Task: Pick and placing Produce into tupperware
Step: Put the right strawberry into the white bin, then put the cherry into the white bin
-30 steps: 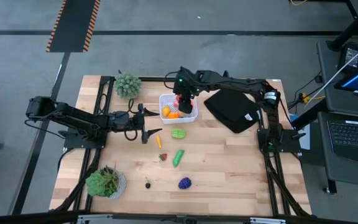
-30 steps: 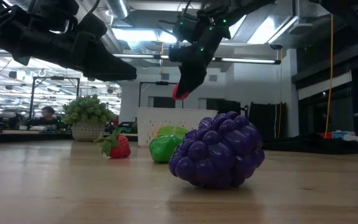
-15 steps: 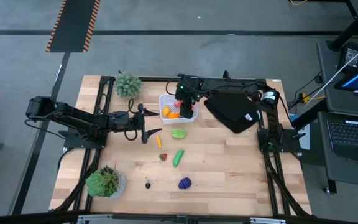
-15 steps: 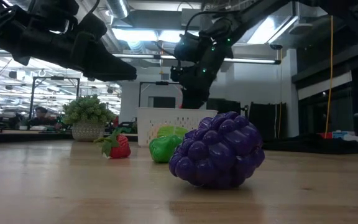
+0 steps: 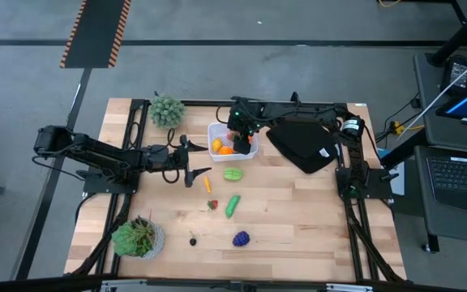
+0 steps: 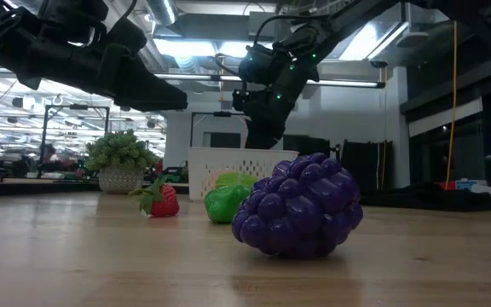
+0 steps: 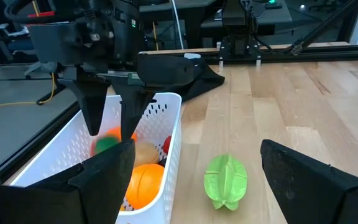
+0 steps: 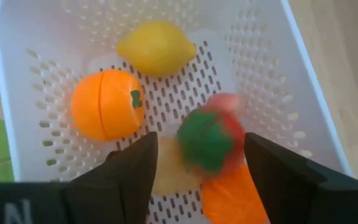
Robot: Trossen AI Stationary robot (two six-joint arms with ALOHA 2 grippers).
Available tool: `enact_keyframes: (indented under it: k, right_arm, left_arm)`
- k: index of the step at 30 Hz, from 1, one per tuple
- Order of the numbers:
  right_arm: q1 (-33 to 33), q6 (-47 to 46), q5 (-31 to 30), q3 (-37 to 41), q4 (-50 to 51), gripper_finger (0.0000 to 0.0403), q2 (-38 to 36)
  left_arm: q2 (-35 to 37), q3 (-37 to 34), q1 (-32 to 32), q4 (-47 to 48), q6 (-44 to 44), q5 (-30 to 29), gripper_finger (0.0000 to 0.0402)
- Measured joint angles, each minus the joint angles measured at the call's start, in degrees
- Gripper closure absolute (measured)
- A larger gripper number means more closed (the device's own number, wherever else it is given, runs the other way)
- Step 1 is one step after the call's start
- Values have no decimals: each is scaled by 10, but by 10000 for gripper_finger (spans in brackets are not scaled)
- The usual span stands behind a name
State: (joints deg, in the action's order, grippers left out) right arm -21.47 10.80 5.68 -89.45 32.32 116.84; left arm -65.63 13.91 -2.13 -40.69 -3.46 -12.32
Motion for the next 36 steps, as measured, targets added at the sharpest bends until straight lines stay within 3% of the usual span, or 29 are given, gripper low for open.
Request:
enact_keyframes:
  k: [13,18,28,36]
  right_arm:
    - [0,11,4,-6,22,160,-37]
    - [12,14,33,124,-139,160,-109]
    - [65,13,35,416,-481,160,-313]
    - [103,-50,34,546,-522,160,-415]
  left_arm:
    - [0,0,0,5,0,0,62]
    - [0,0,3,19,0,0,62]
    - [4,0,15,23,-18,1,62]
    - [60,1,42,38,-37,19,62]
